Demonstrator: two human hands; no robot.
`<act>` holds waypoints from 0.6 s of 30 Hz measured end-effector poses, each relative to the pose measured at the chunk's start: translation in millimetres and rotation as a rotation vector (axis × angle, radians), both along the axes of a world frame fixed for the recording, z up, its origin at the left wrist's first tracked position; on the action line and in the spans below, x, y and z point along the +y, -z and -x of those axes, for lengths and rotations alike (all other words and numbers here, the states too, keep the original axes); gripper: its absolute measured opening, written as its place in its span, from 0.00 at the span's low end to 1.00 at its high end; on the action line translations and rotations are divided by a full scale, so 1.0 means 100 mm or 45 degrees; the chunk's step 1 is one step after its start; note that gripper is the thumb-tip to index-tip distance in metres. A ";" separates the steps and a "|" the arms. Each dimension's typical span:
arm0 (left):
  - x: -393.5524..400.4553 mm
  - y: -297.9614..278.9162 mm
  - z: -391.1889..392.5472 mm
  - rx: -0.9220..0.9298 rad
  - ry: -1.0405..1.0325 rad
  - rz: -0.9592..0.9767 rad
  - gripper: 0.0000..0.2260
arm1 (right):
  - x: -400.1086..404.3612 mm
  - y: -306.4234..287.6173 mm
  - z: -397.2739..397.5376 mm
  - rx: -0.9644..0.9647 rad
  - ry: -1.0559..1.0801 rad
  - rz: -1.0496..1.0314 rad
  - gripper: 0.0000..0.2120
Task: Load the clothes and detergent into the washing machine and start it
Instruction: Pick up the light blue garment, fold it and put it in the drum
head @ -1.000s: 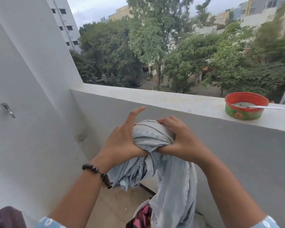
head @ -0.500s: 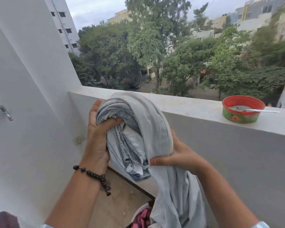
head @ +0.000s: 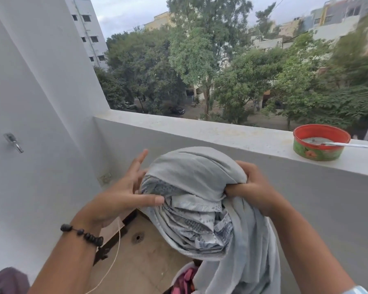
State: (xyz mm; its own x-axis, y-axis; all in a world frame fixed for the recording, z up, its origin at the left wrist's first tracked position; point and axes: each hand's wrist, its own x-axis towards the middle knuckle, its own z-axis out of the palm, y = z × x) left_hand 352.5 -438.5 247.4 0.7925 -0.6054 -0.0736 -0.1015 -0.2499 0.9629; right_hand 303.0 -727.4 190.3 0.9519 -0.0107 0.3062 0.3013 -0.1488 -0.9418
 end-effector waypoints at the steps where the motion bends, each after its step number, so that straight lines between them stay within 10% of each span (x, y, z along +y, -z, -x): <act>1: 0.01 -0.05 0.03 -0.093 0.036 -0.158 0.59 | 0.01 -0.02 0.01 -0.015 0.020 0.048 0.20; 7: -0.54 -0.04 0.25 -0.730 0.107 -0.850 0.62 | 0.22 -0.16 0.04 -0.160 -0.090 0.410 0.17; 11: -0.64 0.09 0.22 -0.851 -0.080 -0.542 0.46 | 0.20 -0.30 0.08 -0.202 -0.079 0.519 0.16; 18: -0.53 -0.01 0.13 -0.692 -0.200 -0.097 0.24 | 0.03 -0.15 0.18 0.183 -0.266 0.585 0.59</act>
